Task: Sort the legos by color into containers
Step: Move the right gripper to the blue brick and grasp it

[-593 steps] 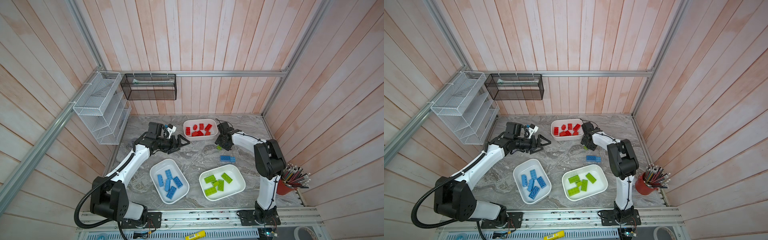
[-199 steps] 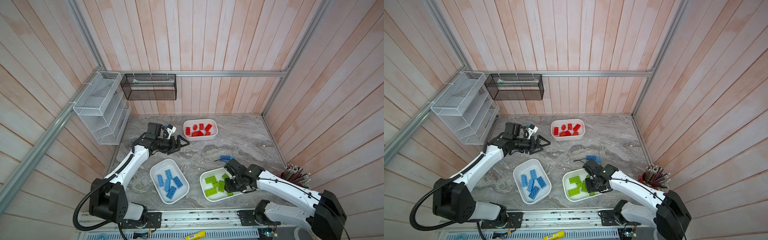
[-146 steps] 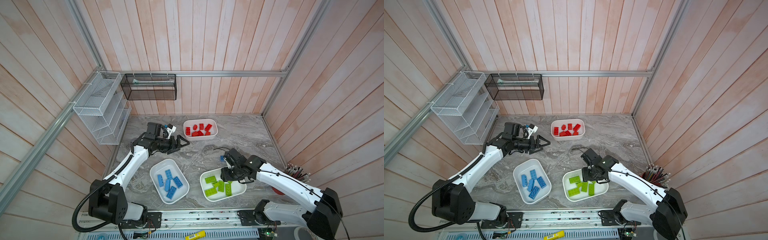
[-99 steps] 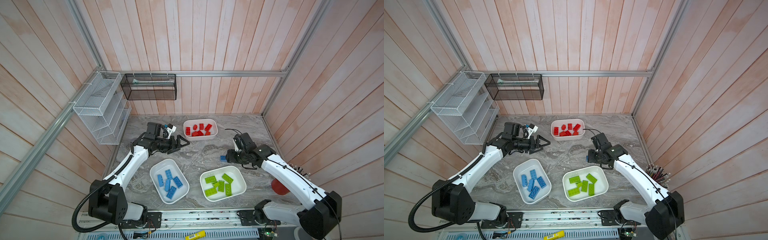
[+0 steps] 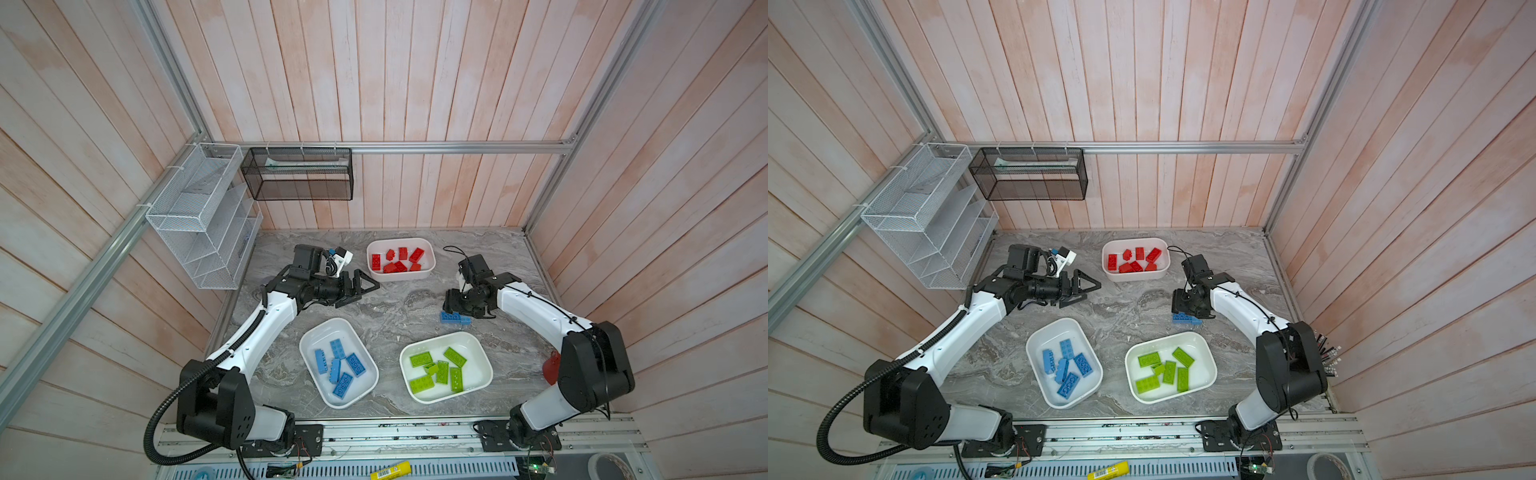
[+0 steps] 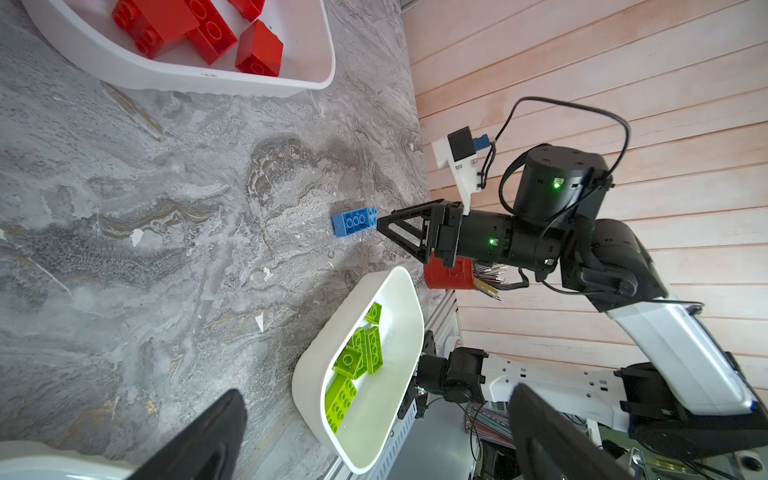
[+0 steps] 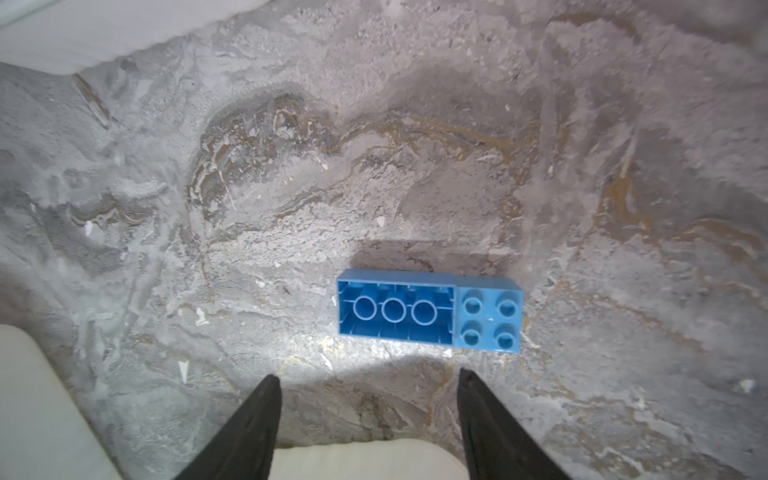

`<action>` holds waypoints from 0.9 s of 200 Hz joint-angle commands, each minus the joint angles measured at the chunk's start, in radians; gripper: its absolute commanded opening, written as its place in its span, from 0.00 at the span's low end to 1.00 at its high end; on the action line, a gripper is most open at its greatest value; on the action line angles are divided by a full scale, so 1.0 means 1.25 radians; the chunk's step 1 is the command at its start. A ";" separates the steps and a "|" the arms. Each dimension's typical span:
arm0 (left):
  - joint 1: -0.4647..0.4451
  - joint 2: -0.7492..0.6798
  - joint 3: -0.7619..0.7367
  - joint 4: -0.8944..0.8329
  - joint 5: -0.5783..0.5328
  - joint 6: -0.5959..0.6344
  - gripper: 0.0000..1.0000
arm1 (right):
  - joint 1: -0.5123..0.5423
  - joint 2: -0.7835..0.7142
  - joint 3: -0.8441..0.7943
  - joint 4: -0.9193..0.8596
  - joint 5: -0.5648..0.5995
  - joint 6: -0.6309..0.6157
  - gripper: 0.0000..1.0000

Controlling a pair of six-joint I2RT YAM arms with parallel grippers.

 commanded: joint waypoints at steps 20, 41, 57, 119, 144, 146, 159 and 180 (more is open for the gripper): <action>0.005 0.002 -0.010 0.015 0.002 0.008 1.00 | 0.003 0.038 0.016 0.012 -0.070 0.307 0.68; 0.005 0.011 -0.007 0.009 0.006 0.019 1.00 | 0.013 0.047 0.007 -0.015 -0.074 0.454 0.69; 0.005 0.018 -0.004 -0.004 0.006 0.030 1.00 | 0.029 0.050 0.011 -0.038 -0.051 0.529 0.70; 0.008 0.022 -0.008 -0.012 0.007 0.043 1.00 | 0.030 0.084 -0.021 0.008 0.025 0.645 0.70; 0.012 0.011 -0.016 -0.014 0.003 0.043 1.00 | 0.030 0.114 -0.007 0.038 0.042 0.658 0.69; 0.012 0.012 -0.017 -0.014 0.003 0.043 1.00 | 0.030 0.117 -0.007 0.041 0.041 0.660 0.69; 0.014 0.008 -0.018 -0.017 0.001 0.043 1.00 | 0.029 0.139 -0.006 0.048 0.033 0.670 0.69; 0.018 0.006 -0.017 -0.024 0.000 0.047 1.00 | 0.026 0.166 0.014 0.050 0.060 0.670 0.68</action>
